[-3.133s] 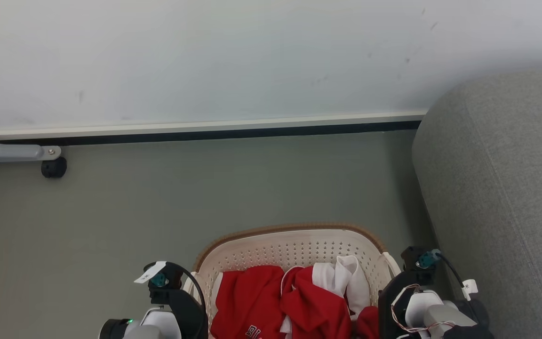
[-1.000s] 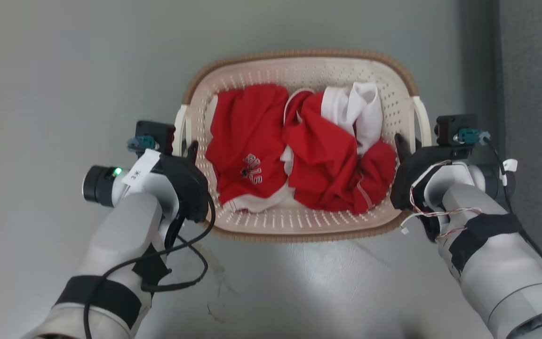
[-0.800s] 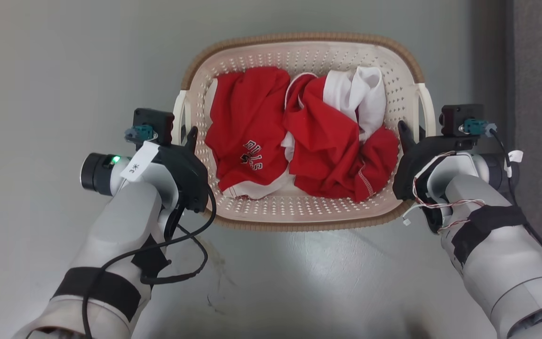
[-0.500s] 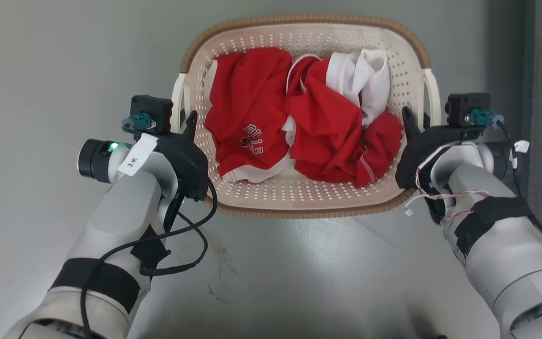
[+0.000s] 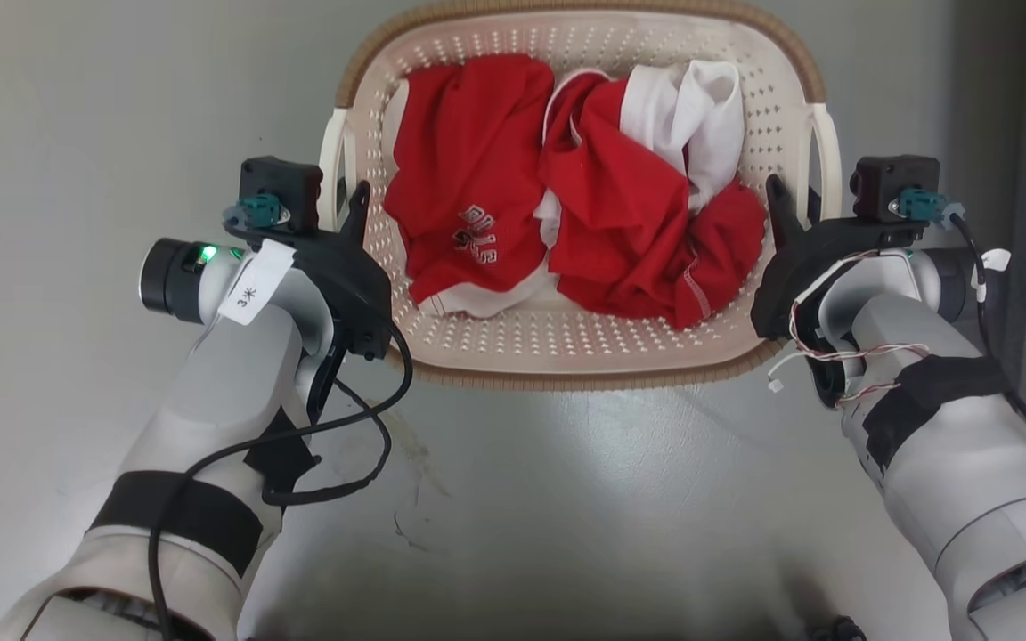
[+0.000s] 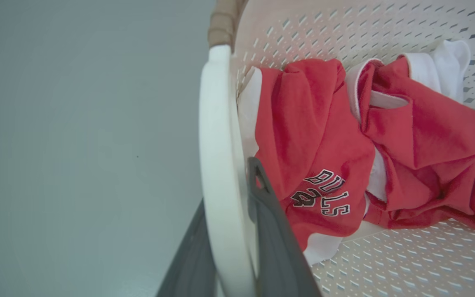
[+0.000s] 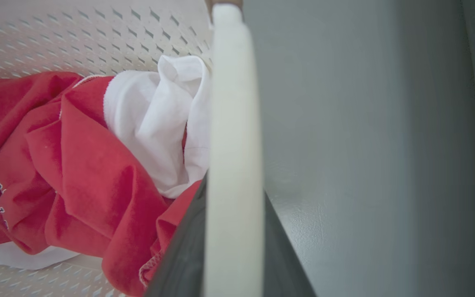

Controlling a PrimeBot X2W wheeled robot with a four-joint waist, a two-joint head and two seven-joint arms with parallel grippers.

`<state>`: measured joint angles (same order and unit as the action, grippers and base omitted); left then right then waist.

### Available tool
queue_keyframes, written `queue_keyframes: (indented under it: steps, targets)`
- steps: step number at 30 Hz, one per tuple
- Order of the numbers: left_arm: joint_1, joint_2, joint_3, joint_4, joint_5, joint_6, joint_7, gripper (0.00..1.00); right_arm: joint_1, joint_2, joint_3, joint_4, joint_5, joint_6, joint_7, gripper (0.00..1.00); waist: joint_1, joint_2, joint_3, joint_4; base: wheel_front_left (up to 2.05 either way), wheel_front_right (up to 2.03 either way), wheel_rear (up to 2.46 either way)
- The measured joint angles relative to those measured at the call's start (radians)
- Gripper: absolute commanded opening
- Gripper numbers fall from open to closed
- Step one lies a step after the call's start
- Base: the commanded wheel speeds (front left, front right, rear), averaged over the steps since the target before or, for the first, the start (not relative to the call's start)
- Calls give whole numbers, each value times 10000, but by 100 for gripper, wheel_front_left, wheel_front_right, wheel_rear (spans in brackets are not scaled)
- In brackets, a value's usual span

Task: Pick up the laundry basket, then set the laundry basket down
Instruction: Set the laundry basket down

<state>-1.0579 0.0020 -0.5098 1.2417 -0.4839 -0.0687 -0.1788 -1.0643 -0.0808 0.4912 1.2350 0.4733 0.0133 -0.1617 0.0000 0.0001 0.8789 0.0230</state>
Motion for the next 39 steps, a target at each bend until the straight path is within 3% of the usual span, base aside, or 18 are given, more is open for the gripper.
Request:
queue_keyframes:
  steps: [11, 12, 13, 14, 17, 39]
  targets:
    - [-137, -8, -6, 48, -6, 17, -163, 0, -225, -25, 17, 65, -73, 0, -157, 0, 0, 0, 300, 26, 0, 0, 0]
    - [-180, -17, 8, 63, -15, 92, -165, 10, -259, -25, 19, 71, -73, 0, -157, 11, 0, 0, 330, 26, 0, 0, 0]
    - [-224, -15, 23, 63, -21, 102, -174, 100, -312, -31, 27, 75, -75, -2, -157, 83, 0, 0, 363, 27, 0, 0, 0]
    - [-256, 2, 23, 61, -21, 81, -228, 100, -339, -65, 56, 84, -125, -4, -159, 100, 0, 0, 393, 30, 0, 0, 0]
    - [-297, 222, 21, 92, -21, 98, -255, 100, -326, -384, 61, 209, -174, -42, -169, 100, 0, 0, 438, 50, 0, 0, 0]
    - [-305, 155, -67, 117, -157, 98, -435, 100, -334, -412, 6, 320, -157, -46, -336, 100, 0, -2, 310, 255, 0, 0, 0]
